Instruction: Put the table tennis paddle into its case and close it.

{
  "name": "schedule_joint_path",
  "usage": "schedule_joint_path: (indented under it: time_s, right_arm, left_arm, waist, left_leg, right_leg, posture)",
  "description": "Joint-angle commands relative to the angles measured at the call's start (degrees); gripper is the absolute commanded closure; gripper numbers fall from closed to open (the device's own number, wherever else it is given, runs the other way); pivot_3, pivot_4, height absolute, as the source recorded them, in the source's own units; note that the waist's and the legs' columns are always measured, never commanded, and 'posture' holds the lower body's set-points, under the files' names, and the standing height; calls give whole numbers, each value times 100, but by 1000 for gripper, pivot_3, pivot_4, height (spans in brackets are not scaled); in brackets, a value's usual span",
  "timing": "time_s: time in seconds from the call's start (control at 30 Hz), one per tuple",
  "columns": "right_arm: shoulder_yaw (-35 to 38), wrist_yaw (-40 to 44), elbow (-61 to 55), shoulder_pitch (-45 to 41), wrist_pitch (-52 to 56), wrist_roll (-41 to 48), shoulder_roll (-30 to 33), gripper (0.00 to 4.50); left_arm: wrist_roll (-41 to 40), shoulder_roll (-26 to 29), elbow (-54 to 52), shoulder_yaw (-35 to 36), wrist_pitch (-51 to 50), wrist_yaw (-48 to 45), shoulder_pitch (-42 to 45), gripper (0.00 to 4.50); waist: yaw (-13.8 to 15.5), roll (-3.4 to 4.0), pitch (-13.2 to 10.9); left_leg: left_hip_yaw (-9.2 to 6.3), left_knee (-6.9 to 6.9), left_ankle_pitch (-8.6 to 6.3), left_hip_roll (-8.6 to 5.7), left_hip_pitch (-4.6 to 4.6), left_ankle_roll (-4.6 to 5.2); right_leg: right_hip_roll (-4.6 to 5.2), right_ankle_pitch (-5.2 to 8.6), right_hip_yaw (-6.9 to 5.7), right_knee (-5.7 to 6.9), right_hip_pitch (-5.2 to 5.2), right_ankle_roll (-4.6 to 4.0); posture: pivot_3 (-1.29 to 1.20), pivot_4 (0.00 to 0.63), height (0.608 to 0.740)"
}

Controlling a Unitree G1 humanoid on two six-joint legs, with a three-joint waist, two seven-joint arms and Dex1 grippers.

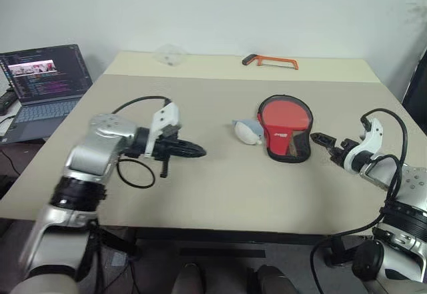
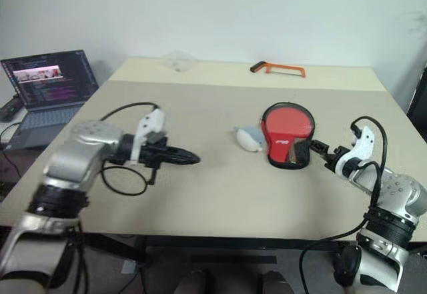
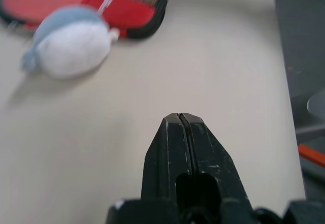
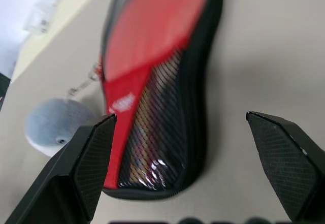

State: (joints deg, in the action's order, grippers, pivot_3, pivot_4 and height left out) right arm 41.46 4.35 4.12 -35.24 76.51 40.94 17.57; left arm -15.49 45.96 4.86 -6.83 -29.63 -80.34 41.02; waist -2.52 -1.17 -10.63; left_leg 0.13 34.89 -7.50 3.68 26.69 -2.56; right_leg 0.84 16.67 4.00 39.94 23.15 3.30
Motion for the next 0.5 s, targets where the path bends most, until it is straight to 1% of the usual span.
schedule_joint_path:
  time_s: [0.03,0.23,0.5]
  right_arm:
    - [180,-93,60,-94,133,262,-181,0]
    - [93,-142,334,-159,124,320,-555,0]
    - [-43,-97,405,-379,68,484,-860,0]
  left_arm:
    - [-77,190,-446,69,-106,77,-185,4471]
    - [-243,188,-969,118,-464,326,-429,4471]
    - [-367,313,-1210,157,-673,474,-558,4471]
  waist:
    - [-3,0,0]
    - [-41,-3,2]
    - [-160,-2,1]
  left_leg:
    - [2,0,0,0,-2,0]
    - [2,1,1,3,-2,1]
    - [1,-6,1,9,-10,2]
  right_leg:
    - [0,0,3,0,0,0]
    - [-3,0,4,-1,0,1]
    - [-13,5,9,1,1,-1]
  posture:
    - [0,150,740]
    - [0,150,740]
    - [0,150,740]
